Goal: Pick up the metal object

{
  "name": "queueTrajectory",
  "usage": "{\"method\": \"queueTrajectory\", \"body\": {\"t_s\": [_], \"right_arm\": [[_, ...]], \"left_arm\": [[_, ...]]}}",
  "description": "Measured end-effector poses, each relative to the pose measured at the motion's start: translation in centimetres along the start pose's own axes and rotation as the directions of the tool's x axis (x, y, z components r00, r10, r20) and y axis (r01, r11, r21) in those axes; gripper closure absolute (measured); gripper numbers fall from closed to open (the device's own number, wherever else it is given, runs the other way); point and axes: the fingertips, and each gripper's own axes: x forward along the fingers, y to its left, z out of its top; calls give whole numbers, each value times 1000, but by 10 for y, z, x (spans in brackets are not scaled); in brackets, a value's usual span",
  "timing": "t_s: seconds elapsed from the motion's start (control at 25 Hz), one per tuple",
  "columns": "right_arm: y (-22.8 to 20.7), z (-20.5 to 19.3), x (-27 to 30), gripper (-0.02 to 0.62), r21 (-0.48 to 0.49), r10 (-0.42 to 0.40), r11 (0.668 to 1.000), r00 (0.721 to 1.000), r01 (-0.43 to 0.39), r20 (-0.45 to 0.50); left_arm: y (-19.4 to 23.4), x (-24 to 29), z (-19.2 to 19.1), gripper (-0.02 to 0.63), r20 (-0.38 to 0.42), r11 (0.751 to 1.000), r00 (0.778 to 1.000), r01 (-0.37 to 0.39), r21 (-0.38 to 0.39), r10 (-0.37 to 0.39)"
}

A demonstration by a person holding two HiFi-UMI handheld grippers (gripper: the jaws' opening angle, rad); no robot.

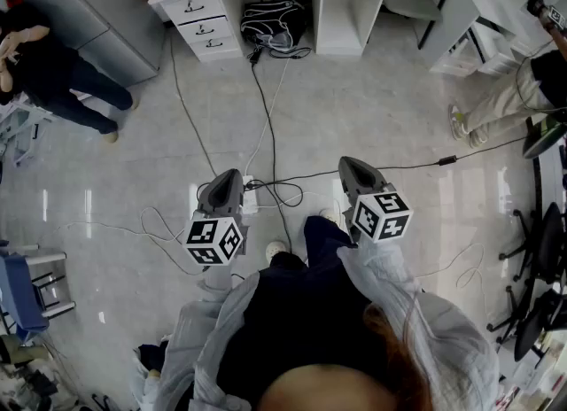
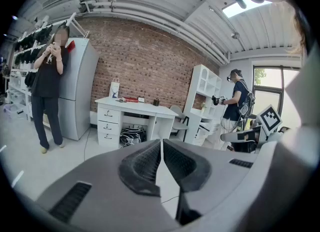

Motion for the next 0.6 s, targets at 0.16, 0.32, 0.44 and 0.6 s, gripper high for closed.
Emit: {"method": "queueTrajectory", "body": {"t_s": [0.16,0.32,0.44,0.6], "right_arm": [[46,-24,-20,589,11,-12,1000,1000,11,24],[83,-43,-30,589,22,-20,1000,999,19,46],[100,-47,-34,589,25,-35,999,997,33,67],[111,-48,-41,589,44,-70,997,994,66,88]], "left_arm": [[16,-48,-5,575,3,999,1000,16,39,-16],[29,-77,-17,575,8,998,999,41,38,-41],[31,-89,-20,575,22,997,997,71,28,-72],[33,-99,-19,575,42,996,995,91,23,-92]]}}
